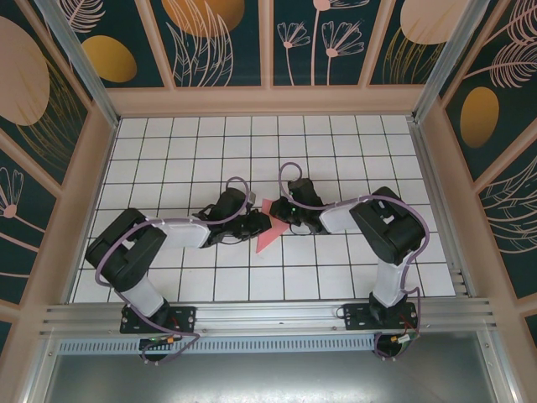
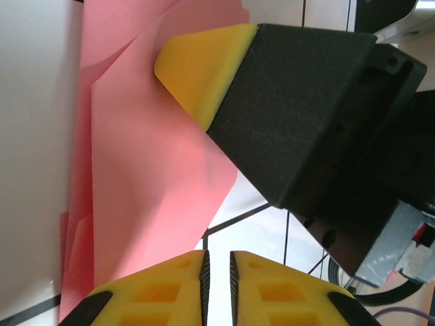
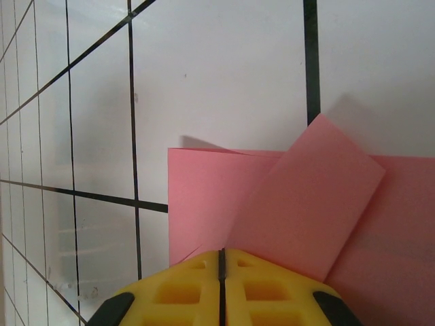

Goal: Fold a paper plane with a square sheet of paper (pick it up from the middle)
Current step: Fourth fold the wing at the center of the table.

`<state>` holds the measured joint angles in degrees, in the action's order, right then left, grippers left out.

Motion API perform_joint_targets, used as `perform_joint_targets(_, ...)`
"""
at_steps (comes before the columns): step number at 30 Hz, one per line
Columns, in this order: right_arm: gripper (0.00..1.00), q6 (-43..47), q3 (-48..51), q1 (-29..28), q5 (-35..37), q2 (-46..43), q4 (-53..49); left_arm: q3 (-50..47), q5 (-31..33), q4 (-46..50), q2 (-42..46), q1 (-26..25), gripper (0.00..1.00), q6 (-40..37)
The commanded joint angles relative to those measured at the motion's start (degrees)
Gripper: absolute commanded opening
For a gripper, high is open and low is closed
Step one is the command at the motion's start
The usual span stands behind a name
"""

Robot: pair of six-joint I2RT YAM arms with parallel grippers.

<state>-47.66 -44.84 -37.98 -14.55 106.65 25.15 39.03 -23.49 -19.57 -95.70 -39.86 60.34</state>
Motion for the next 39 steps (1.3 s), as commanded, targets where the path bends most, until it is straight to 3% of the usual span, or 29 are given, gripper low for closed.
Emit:
perform_joint_targets(1,0.1,-1.0,3.0,-1.0,1.0,2.6,-8.4,1.0,0.4,-2.6,-2.1,0.3,0.2,1.6)
perform_joint_targets(7,0.1,-0.6,2.5,-1.0,1.5,2.7,-9.2,0.3,-1.5,-1.7,-6.5,0.2,0.2,0.7)
perform_joint_targets(13,0.11,1.4,-0.2,-0.7,1.7,2.1,-11.8,-3.2,1.4,3.5,-5.6,0.2,0.18,-2.0)
perform_joint_targets(22,0.17,5.1,-6.1,-1.0,-5.0,-5.6,-13.5,-3.7,1.9,4.5,-5.5,0.2,0.08,-3.9)
perform_joint_targets(30,0.12,2.0,-3.2,-1.5,-6.8,-4.0,-9.4,-2.8,2.3,5.8,-5.5,0.3,0.05,-4.8)
perform_joint_targets(39,0.08,-1.3,-1.2,-1.2,-0.8,1.0,-11.9,-3.3,1.3,7.0,-4.1,0.3,0.06,-6.2)
